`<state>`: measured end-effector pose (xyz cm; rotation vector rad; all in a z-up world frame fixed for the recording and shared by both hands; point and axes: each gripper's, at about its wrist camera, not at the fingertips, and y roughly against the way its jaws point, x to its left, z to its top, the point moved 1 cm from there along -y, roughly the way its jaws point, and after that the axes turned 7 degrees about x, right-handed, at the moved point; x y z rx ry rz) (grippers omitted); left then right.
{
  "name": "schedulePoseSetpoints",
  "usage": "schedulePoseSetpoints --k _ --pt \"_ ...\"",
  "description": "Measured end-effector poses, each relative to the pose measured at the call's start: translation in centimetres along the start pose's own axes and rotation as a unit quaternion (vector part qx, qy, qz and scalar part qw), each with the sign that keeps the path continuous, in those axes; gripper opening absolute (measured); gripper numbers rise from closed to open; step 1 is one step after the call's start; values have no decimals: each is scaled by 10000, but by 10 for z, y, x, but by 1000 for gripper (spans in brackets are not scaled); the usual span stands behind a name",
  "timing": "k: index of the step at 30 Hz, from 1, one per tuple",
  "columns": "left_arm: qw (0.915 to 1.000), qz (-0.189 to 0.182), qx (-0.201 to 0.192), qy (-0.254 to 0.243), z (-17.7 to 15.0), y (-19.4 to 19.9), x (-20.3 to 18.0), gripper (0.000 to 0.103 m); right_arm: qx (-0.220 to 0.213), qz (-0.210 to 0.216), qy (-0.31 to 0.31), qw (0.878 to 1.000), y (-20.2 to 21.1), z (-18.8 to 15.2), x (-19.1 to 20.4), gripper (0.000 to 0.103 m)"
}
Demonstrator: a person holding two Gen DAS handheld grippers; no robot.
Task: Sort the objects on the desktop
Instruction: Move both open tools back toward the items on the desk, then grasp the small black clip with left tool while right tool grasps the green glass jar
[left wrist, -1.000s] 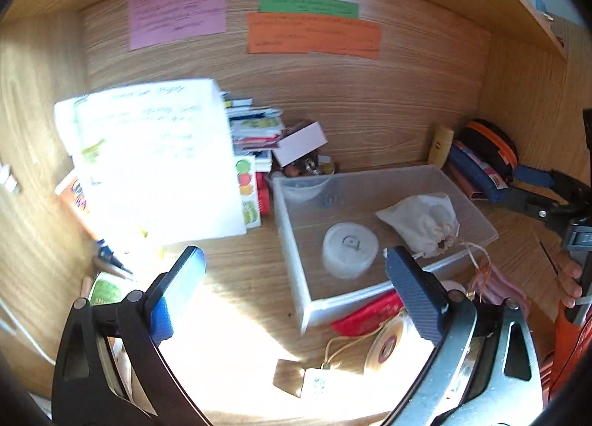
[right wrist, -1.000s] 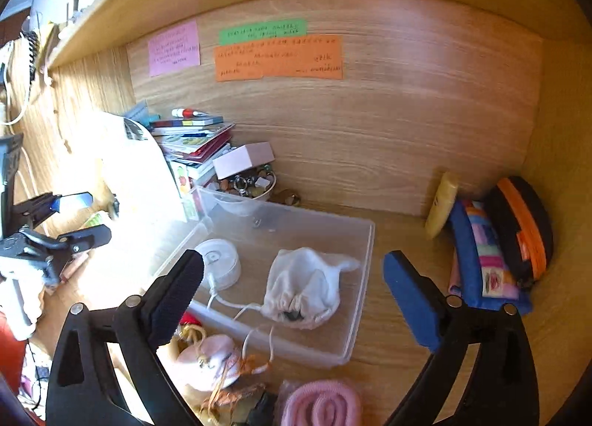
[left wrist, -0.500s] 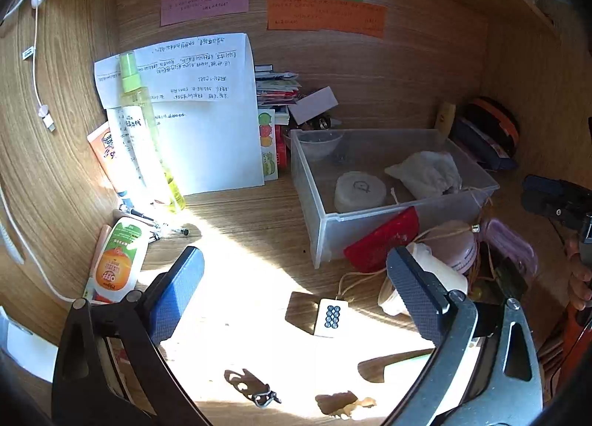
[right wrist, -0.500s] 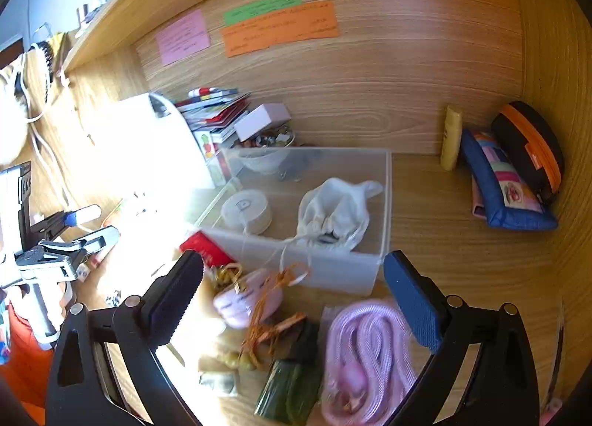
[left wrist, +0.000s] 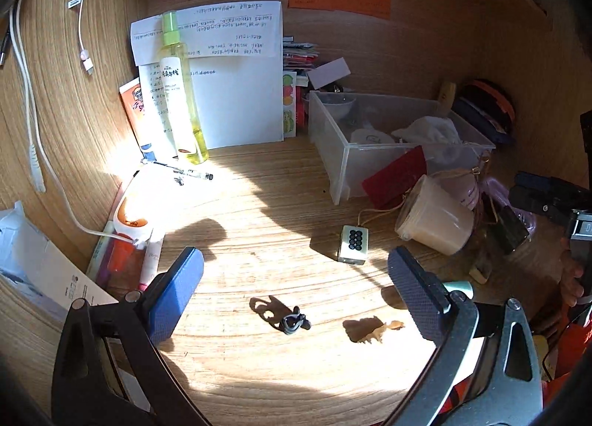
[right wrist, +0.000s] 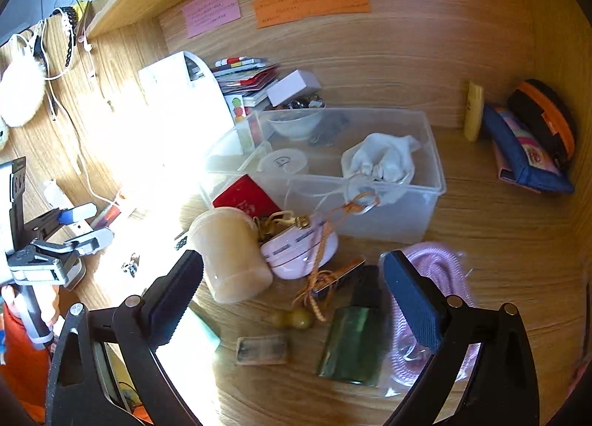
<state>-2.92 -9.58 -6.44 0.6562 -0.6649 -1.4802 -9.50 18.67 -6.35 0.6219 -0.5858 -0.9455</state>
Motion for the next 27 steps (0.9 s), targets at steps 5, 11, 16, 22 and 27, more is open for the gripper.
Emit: schedulePoseSetpoints --k 5,11,16,22,27 --pt "10000 9 31 -60 -19 -3 2 101 -56 -146 4 9999 3 -11 4 97" --pt "9998 -86 -134 -72 -35 -1 3 83 -105 -250 136 9995 10 -27 10 96" --pt "9997 -187 6 -151 -45 -7 -1 65 -70 -291 428 9986 10 -40 25 80" --pt "9992 -382 141 31 -48 -15 4 49 74 -287 651 9974 4 -50 31 57" --pt "9990 -400 222 -13 -49 -20 3 40 290 -166 451 9984 -2 -56 20 47"
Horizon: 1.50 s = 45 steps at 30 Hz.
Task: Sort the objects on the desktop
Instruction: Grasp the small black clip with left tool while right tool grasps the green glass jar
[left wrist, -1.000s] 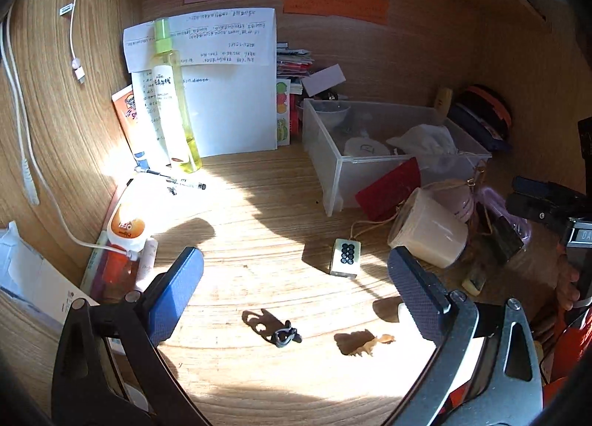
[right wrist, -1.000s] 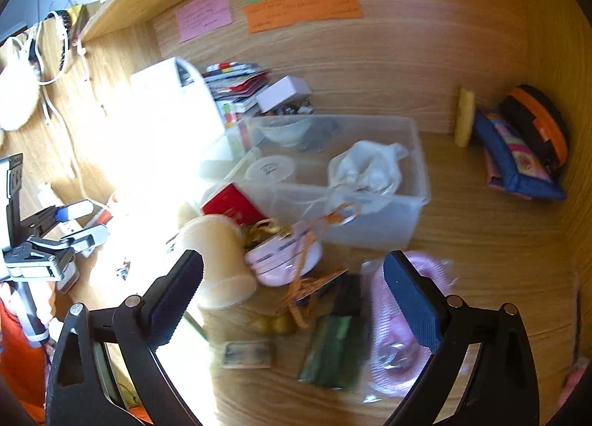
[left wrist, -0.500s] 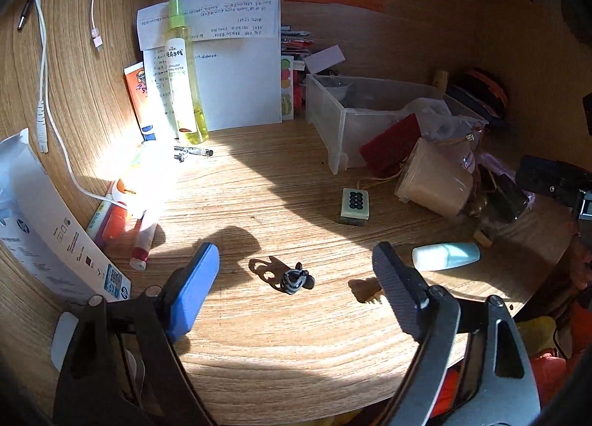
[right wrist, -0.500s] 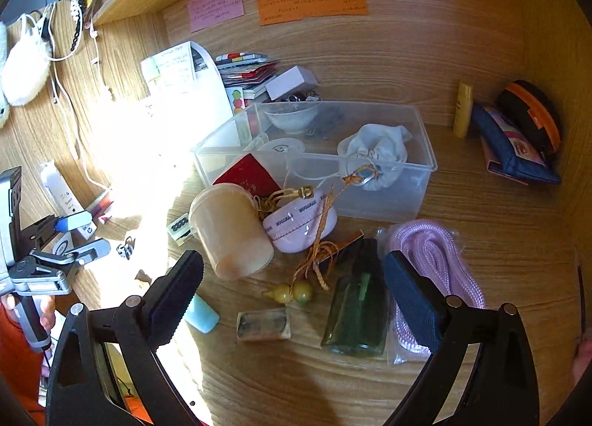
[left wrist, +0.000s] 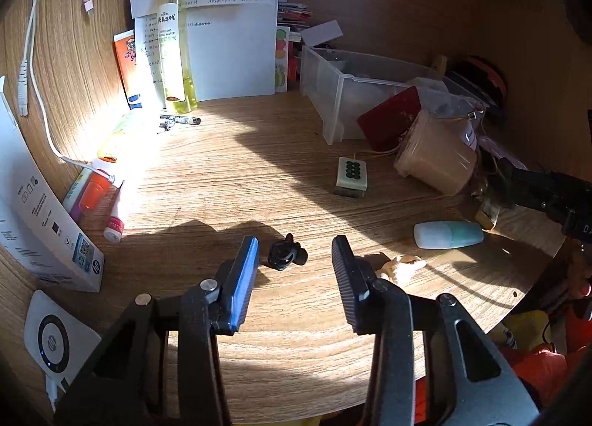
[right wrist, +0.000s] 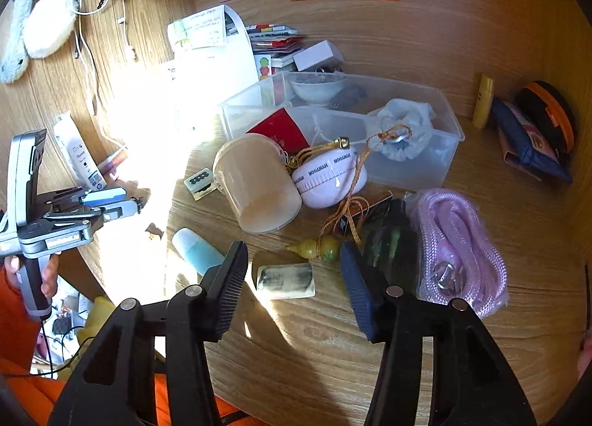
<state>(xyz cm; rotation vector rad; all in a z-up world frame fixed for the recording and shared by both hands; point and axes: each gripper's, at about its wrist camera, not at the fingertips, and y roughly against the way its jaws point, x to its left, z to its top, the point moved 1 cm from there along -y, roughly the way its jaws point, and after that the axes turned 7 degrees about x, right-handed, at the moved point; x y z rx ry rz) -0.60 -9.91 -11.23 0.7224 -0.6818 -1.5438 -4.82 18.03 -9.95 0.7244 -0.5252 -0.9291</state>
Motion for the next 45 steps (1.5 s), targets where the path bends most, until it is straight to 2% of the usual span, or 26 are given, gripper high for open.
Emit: schedulePoseSetpoints --k 4,13,17,28,37,45 --pt "10000 41 21 -5 0 -4 -2 39 53 -73 -124 9999 -2 -3 -9 42" --pt "9999 74 75 -22 0 -11 -6 37 -134 -385 -313 9987 10 0 -23 41" --pt "9999 -21 138 2 0 -14 -4 19 -194 -441 -365 9982 13 2 -30 41" --pt "9999 -31 95 -47 0 -14 -5 19 -140 -755 -609 9952 9 0 -47 43" --pt "9999 39 78 -78 1 -14 -7 19 259 -417 -670 9965 -19 -8 -48 43" --pt "10000 -34 -3 -4 7 -10 -8 19 55 -261 -723 9970 -9 -6 -50 42"
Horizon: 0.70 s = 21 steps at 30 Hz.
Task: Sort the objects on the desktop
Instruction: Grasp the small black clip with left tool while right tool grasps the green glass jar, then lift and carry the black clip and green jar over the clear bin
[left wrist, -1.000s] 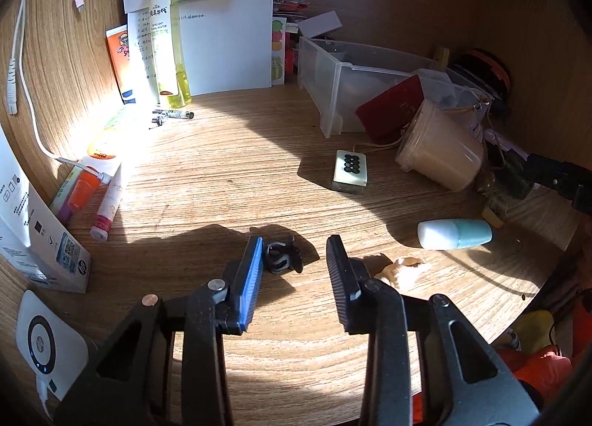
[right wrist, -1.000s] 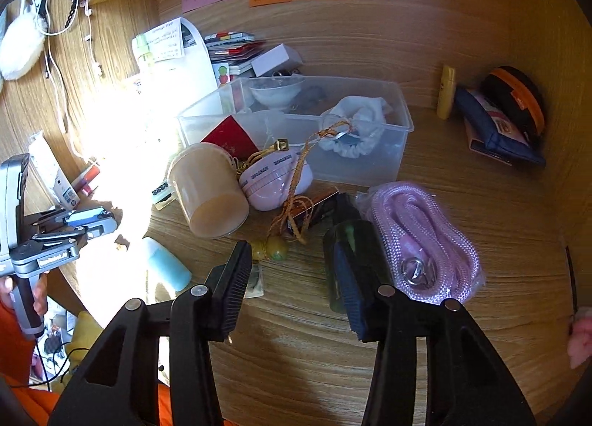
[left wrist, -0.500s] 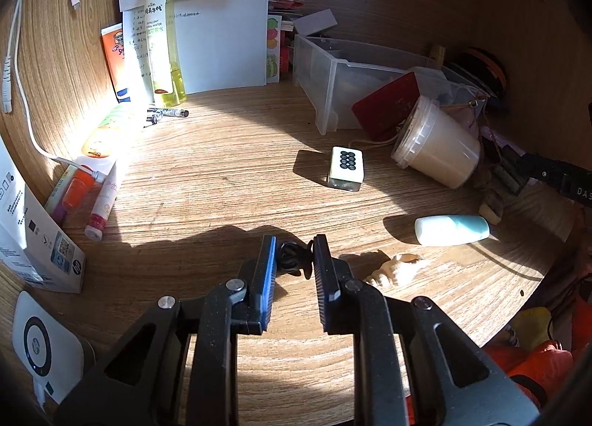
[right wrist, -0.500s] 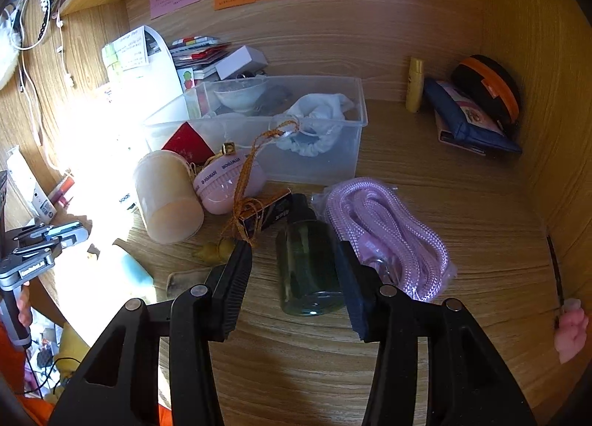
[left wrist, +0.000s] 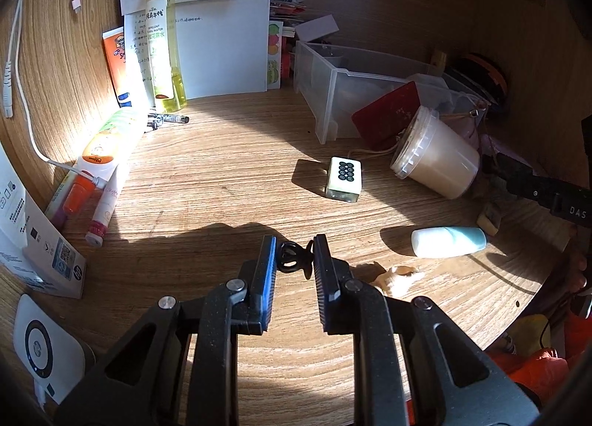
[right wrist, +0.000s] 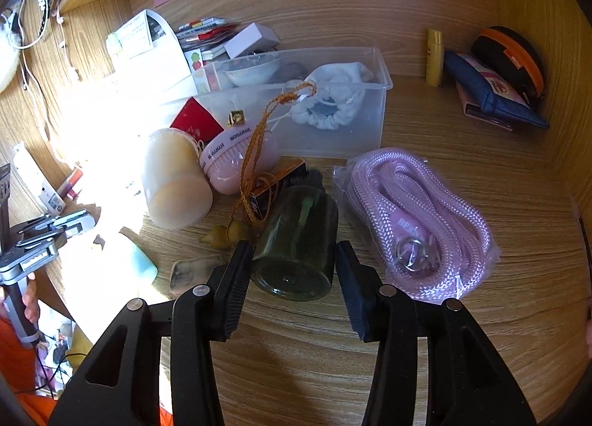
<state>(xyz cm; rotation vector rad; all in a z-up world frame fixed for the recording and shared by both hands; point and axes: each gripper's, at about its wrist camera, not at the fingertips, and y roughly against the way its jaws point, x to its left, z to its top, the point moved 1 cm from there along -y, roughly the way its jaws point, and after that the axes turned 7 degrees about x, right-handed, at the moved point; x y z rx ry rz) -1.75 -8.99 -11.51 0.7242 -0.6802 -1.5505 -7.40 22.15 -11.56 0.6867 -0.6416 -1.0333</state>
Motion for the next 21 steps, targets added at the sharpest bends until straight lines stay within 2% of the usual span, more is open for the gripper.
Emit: schedulePoseSetpoints --k 21 --pt "9961 -272 -804 -234 45 33 -33 19 -682 -49 76 9976 45 23 -12 39"
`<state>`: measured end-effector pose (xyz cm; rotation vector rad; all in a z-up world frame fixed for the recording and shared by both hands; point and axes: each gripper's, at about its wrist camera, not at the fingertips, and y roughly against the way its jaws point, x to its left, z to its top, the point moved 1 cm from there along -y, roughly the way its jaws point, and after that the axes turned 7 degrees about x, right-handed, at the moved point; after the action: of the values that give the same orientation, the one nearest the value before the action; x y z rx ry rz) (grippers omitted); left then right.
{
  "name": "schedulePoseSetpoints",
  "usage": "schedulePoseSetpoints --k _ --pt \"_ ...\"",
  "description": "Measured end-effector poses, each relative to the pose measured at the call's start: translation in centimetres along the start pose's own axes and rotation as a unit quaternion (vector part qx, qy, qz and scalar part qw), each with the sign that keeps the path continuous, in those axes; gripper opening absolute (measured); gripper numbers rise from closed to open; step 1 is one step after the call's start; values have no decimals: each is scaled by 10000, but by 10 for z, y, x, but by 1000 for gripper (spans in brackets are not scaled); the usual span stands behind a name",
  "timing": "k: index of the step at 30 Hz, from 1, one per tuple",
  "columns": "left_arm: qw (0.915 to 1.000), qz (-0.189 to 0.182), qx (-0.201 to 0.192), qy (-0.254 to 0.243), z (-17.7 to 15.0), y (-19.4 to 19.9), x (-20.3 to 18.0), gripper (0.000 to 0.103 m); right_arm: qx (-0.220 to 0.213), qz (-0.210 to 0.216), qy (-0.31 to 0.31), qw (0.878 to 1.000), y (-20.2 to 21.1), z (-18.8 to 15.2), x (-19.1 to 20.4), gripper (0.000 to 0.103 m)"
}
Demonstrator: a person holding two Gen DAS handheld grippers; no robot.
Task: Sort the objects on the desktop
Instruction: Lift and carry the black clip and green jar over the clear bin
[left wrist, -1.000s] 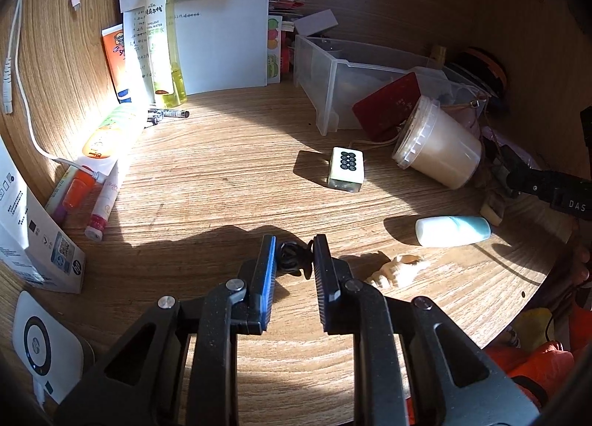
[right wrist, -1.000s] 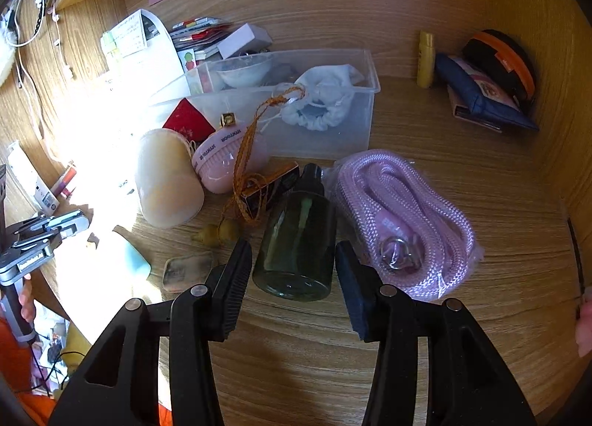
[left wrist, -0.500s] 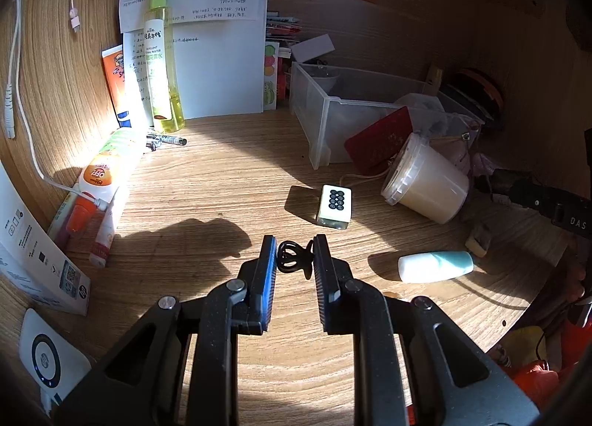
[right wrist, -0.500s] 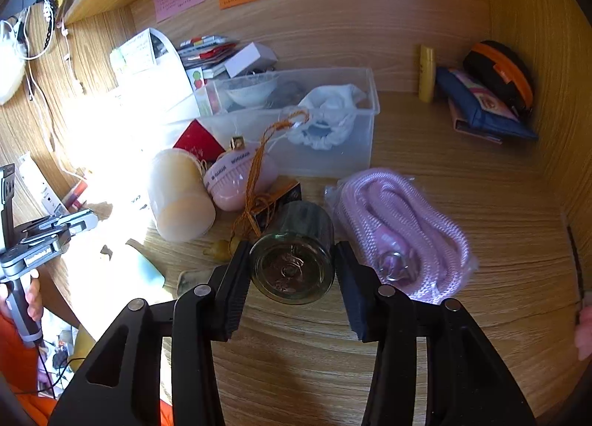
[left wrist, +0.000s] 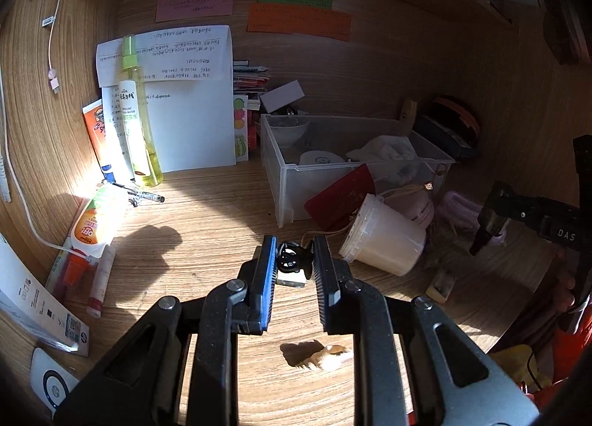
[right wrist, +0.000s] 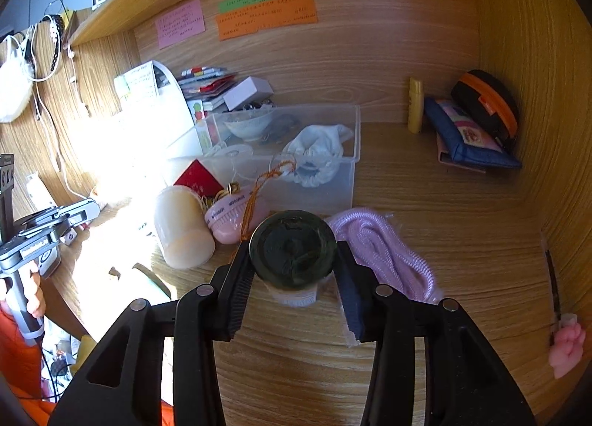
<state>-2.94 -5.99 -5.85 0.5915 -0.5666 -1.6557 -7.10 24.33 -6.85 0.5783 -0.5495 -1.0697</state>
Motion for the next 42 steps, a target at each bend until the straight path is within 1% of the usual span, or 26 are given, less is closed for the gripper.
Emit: schedulePoseSetpoints --k 8,22,35,42 --pt "9998 -53 -120 -131 13 -2 -10 19 -250 167 -94 9995 13 19 -8 38" --pt "9997 -156 -176 -89 43 -20 -6 19 -593 148 -144 9980 18 54 -18 38" --pt "9994 -191 -174 -212 75 -42 -3 19 -736 242 -100 9969 7 93 -22 38" --pt "9994 -198 -112 -242 88 -53 -2 19 -734 189 -32 9971 -5 111 -21 38"
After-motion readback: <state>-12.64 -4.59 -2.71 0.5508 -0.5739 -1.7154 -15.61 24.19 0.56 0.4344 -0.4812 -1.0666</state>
